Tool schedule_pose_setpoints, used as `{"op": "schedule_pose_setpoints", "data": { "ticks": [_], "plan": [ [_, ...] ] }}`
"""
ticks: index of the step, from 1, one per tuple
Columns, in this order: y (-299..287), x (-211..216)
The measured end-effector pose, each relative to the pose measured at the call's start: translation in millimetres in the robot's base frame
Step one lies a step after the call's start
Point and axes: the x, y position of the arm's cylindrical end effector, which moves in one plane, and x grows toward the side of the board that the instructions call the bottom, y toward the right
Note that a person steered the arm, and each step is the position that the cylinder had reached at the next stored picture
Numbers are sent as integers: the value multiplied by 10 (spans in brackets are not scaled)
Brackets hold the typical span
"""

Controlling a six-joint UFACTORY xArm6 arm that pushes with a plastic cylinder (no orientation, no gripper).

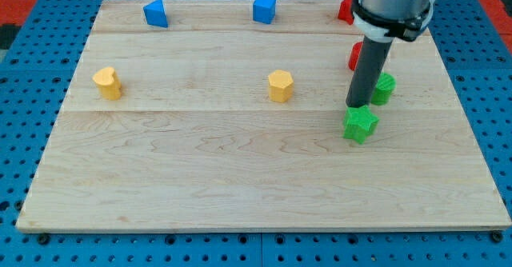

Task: Move the green star towards bottom

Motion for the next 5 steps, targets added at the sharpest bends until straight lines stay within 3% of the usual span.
{"op": "schedule_pose_setpoints", "data": {
  "ticks": [1, 5],
  "plan": [
    [-17, 264],
    [29, 273]
  ]
}}
